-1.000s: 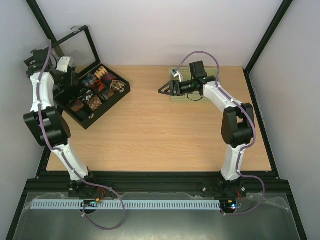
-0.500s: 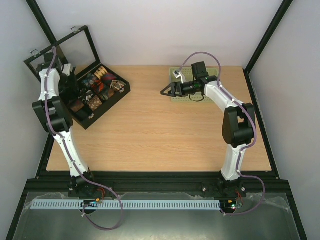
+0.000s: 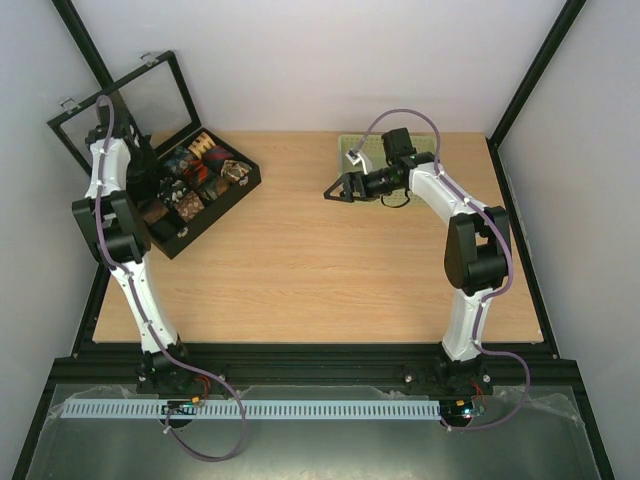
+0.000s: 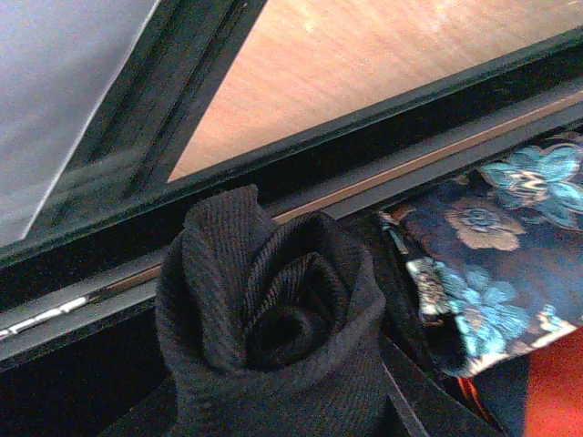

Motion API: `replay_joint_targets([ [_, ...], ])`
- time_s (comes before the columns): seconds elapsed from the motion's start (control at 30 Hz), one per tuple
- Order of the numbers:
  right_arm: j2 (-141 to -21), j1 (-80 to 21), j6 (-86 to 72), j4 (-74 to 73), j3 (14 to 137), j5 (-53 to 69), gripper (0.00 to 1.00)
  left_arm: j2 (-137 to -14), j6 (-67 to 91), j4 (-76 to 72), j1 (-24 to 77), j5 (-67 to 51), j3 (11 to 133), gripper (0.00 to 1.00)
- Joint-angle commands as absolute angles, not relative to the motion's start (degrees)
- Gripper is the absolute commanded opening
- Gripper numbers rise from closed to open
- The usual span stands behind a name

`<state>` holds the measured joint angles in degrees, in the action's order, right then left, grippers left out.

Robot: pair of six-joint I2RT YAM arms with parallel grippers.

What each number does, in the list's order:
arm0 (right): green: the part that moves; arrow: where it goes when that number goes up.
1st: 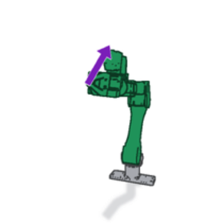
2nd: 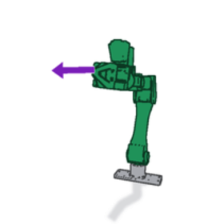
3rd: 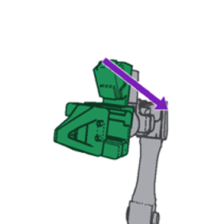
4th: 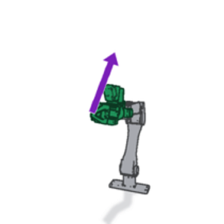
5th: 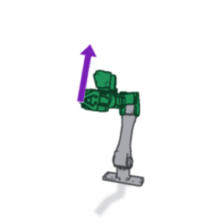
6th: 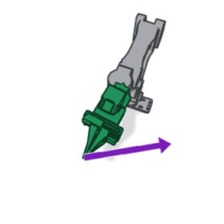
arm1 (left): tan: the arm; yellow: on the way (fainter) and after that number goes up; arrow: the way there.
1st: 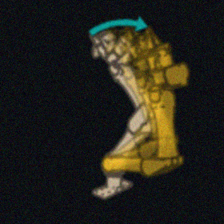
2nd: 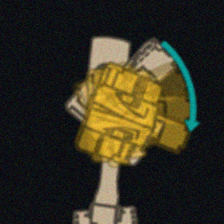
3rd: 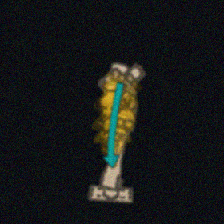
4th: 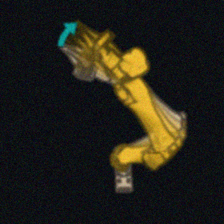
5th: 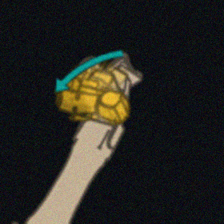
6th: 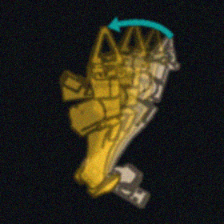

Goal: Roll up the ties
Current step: Place the tie in the storage box.

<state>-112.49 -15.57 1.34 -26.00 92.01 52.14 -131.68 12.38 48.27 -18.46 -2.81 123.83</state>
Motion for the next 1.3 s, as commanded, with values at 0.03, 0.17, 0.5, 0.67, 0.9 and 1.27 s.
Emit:
replay_joint_targets([
  [0.03,-112.26,-15.54,4.54,-31.95,92.28,51.10,0.99,-135.39,17.48,44.68,-19.02,-1.59,123.55,0.02],
  [0.17,-113.25,-15.52,4.44,-31.74,92.24,50.90,0.99,-136.48,18.92,43.72,-18.91,-1.64,122.04,0.02],
  [0.5,-114.66,-15.49,4.49,-31.87,92.70,50.23,0.99,-133.39,23.53,38.26,-17.42,2.50,114.54,0.02],
  [0.67,-115.09,-15.48,4.20,-31.72,93.03,50.19,0.99,-137.29,24.73,37.47,-17.38,5.68,117.49,0.02],
  [0.9,-114.83,-15.54,4.22,-32.04,92.55,49.78,0.99,-140.90,24.22,36.53,-16.76,7.05,118.86,0.18],
  [1.27,-114.54,-15.48,4.58,-32.01,92.11,49.47,0.99,-133.73,23.33,35.94,-15.09,4.09,118.59,0.58],
])
